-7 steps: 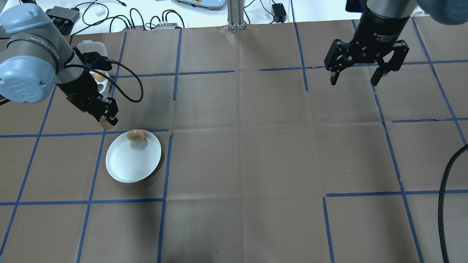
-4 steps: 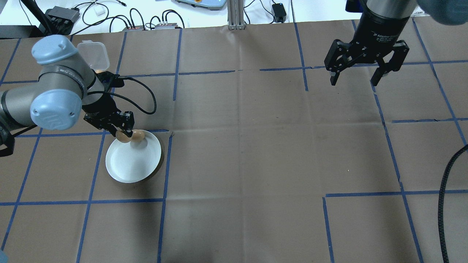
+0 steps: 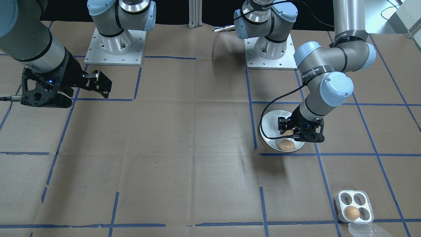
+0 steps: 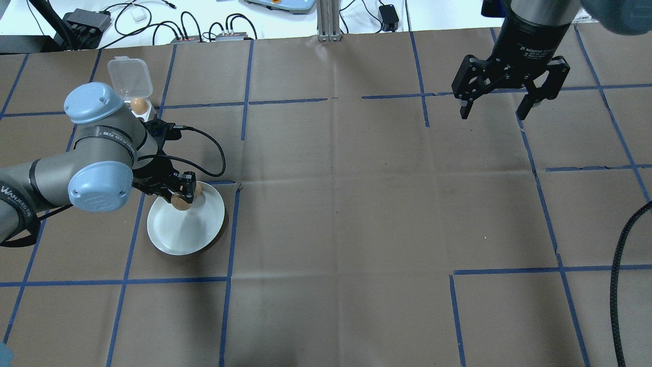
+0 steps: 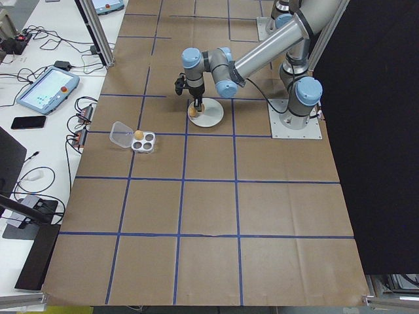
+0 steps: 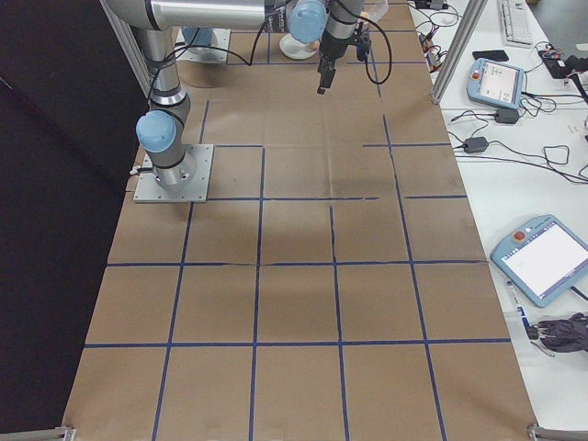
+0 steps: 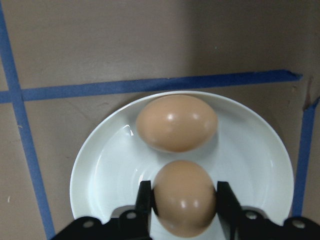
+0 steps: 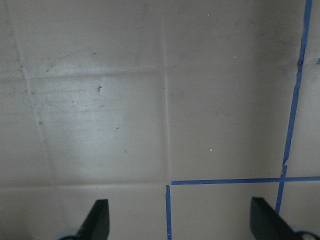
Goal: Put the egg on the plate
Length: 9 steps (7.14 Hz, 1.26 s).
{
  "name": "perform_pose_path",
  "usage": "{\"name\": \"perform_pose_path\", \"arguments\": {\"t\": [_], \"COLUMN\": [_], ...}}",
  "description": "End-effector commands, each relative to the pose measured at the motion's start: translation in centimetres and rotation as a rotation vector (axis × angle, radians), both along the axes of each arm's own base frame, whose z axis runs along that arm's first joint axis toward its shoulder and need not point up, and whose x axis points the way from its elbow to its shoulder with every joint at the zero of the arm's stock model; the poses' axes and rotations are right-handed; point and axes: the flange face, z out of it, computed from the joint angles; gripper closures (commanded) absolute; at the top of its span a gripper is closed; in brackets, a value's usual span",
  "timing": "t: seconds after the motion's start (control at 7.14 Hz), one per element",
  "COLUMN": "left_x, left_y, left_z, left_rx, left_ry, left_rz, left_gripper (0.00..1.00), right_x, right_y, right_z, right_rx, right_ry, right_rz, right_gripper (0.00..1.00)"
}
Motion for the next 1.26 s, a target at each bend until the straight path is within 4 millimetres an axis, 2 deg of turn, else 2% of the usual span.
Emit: {"name": "perform_pose_path", "arguments": {"t": [0.0,0.28,0.42,0.56,0.7,0.84,0.98,1.12], "left_x": [0.1,0.4,0.7,1.3,2.0,2.5,3.5,4.9], "left_y": [-0.3,-1.0,-2.2,-4.5,-6.2,-8.0,-10.4,-13.8], "left_z": [0.5,3.6,6.7,10.9,14.0,14.5,13.7,14.3], "left_rx": [-0.012,-0.049,-0.023,0.025,0.037,0.019,0.014,-0.049], "left_ry": [-0.008,-0.017,-0.01,0.0,0.004,0.0,0.003,-0.015], "left_rz": [0.003,0.007,0.007,0.006,0.014,0.013,0.019,0.027], "left_gripper": [0.0,0.0,0.0,0.0,0.0,0.0,0.0,0.0], "right_x": [0.0,0.0,0.0,0.0,0.0,0.0,0.0,0.0], "right_y": [0.0,0.0,0.0,0.0,0.0,0.0,0.0,0.0], "right_z": [0.0,0.0,0.0,0.0,0.0,0.0,0.0,0.0], "right_rx": [0.001,-0.001,0.001,0.001,0.001,0.001,-0.001,0.001], "right_ry": [0.0,0.0,0.0,0.0,0.0,0.0,0.0,0.0], "right_rz": [0.0,0.0,0.0,0.0,0.0,0.0,0.0,0.0], "right_gripper": [0.0,0.0,0.0,0.0,0.0,0.0,0.0,0.0]}}
